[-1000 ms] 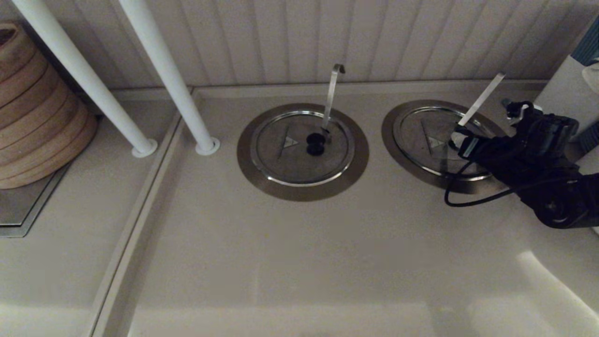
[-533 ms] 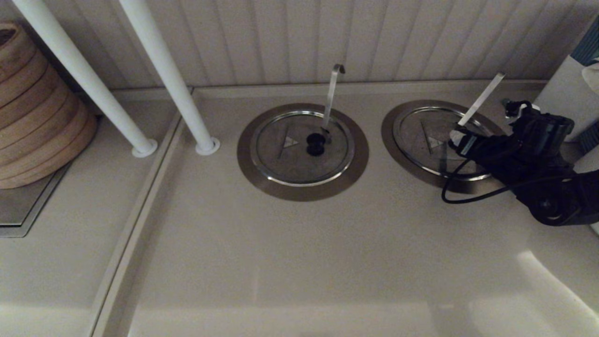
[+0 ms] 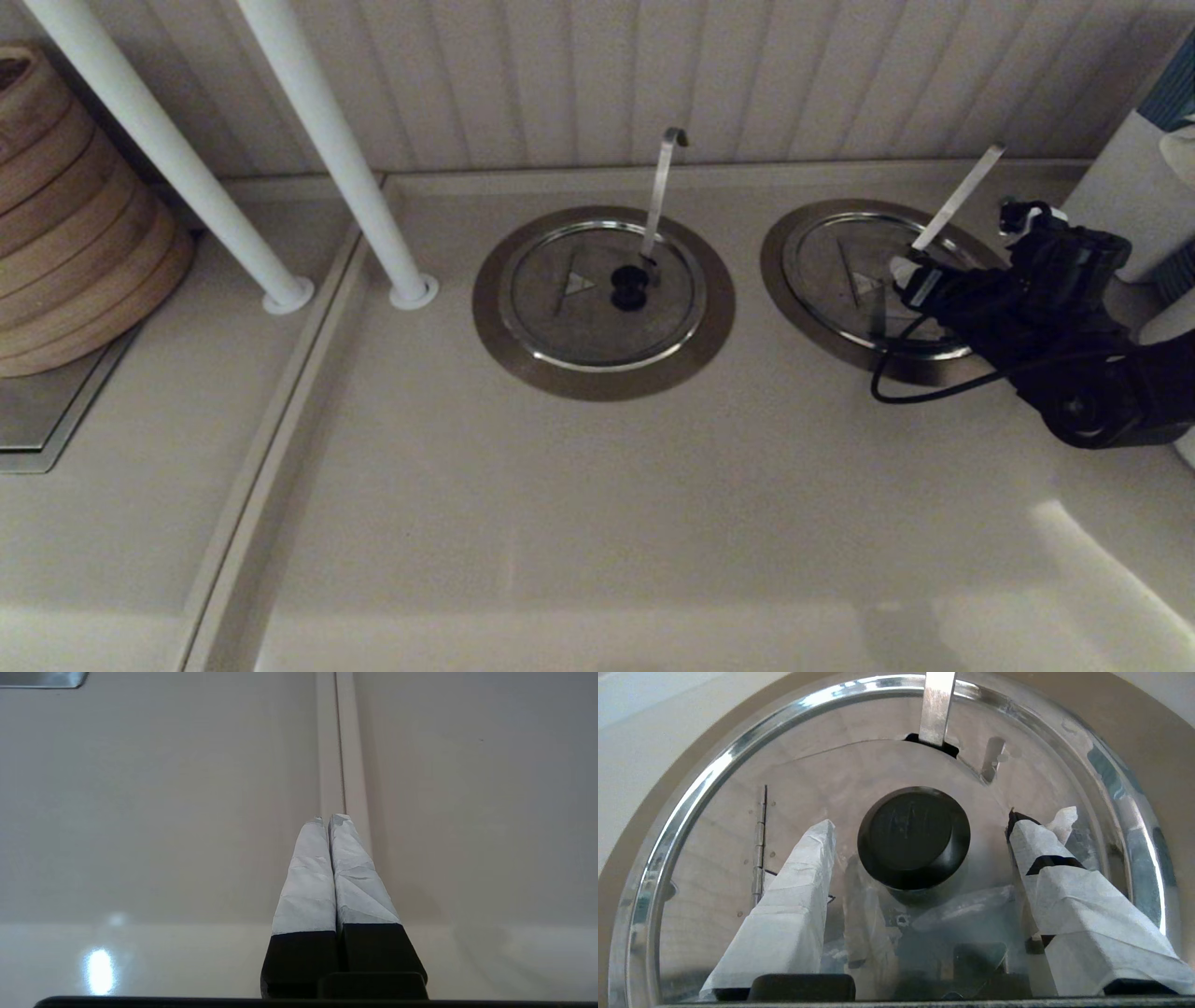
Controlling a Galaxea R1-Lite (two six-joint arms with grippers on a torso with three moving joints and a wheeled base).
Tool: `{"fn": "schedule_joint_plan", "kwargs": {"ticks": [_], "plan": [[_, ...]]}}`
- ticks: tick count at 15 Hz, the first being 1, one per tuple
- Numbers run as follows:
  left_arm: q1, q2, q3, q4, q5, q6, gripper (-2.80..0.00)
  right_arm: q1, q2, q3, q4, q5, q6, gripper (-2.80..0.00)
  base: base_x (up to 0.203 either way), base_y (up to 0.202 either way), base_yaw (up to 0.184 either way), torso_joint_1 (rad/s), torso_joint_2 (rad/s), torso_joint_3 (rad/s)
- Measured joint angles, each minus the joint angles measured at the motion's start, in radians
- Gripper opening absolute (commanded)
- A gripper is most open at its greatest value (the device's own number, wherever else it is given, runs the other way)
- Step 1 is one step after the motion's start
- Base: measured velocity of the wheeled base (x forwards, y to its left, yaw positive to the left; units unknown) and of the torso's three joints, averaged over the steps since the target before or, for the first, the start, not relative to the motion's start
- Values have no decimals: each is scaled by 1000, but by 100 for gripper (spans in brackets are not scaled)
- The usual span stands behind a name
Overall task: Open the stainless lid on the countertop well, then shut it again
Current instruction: Open the lid
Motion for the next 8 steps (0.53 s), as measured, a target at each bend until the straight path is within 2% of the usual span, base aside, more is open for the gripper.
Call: {"fn": "schedule_joint_plan", "kwargs": {"ticks": [8], "plan": [[0, 0, 0, 0, 0, 0, -280, 4, 20, -31, -23, 1, 3, 0, 0, 0, 0, 0, 0, 0]]}}
